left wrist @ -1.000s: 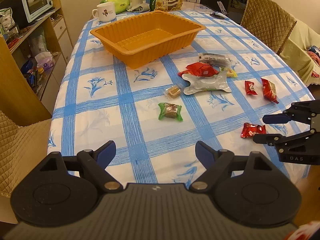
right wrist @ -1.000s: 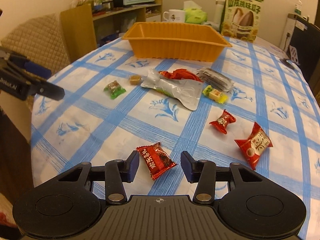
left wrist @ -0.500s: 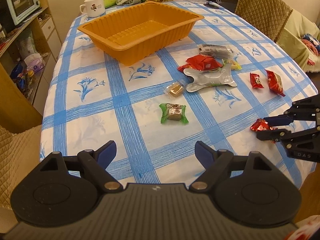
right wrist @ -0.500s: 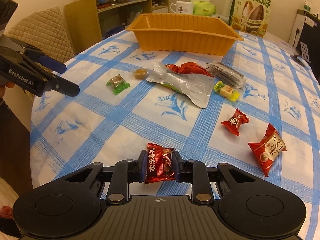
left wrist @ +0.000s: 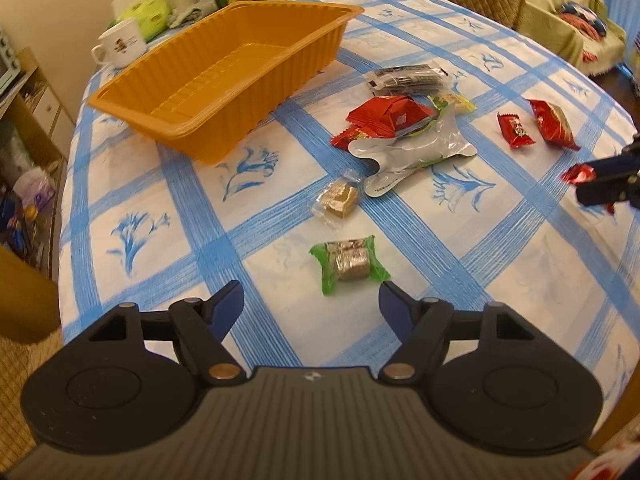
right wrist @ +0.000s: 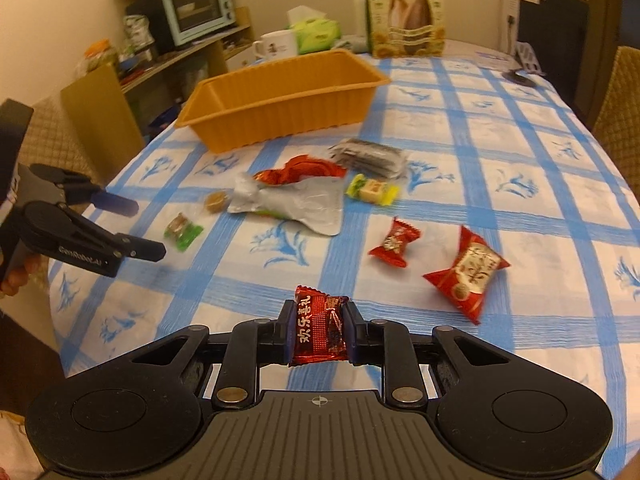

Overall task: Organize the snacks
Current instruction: 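Close the left tool on the green-wrapped candy while the right tool holds the red candy, then carry both candies over the orange basket and open the right tool, then open the left tool to drop the green candy into the basket, then move both open tools back toward the remaining snacks on the table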

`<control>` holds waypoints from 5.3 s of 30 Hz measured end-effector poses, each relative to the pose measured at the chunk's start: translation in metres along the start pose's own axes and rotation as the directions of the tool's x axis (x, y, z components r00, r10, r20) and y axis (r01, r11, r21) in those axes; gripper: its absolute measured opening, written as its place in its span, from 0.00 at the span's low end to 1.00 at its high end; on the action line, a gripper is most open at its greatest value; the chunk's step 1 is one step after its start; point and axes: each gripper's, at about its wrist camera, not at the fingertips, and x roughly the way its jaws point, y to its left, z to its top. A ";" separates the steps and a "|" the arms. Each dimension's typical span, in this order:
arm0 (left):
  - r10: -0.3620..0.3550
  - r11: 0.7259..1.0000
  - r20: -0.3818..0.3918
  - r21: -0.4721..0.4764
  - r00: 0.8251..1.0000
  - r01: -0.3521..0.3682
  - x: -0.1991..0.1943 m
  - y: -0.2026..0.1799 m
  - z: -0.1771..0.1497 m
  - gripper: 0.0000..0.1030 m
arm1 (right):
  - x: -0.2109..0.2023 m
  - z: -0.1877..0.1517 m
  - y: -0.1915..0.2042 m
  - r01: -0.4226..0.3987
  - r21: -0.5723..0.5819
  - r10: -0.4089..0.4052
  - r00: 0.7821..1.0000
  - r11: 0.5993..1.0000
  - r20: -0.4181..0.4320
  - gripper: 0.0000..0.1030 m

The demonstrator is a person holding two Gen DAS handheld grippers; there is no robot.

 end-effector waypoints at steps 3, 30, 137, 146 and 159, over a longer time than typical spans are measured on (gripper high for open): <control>-0.017 0.999 0.005 0.039 1.000 0.017 0.008 0.001 0.006 0.65 | -0.004 0.000 -0.004 0.016 0.038 -0.016 1.000 0.999 0.005 0.24; -0.183 0.983 0.036 0.019 0.982 0.183 0.001 0.009 0.029 0.18 | 0.004 0.026 0.006 0.028 0.107 -0.029 1.000 0.994 0.004 0.24; 0.056 0.923 0.170 -0.385 0.984 0.013 -0.135 -0.027 0.043 0.66 | -0.060 0.074 0.015 -0.078 0.059 0.070 0.990 0.995 0.126 0.84; 0.086 0.915 0.150 -0.404 0.985 -0.018 -0.147 -0.063 0.023 0.66 | -0.084 0.035 -0.008 -0.064 0.065 0.058 0.994 0.996 0.089 0.84; 0.154 0.898 0.141 -0.433 0.978 -0.079 -0.156 -0.086 0.001 0.66 | -0.092 0.000 -0.039 -0.039 0.100 0.034 0.998 0.994 0.049 0.84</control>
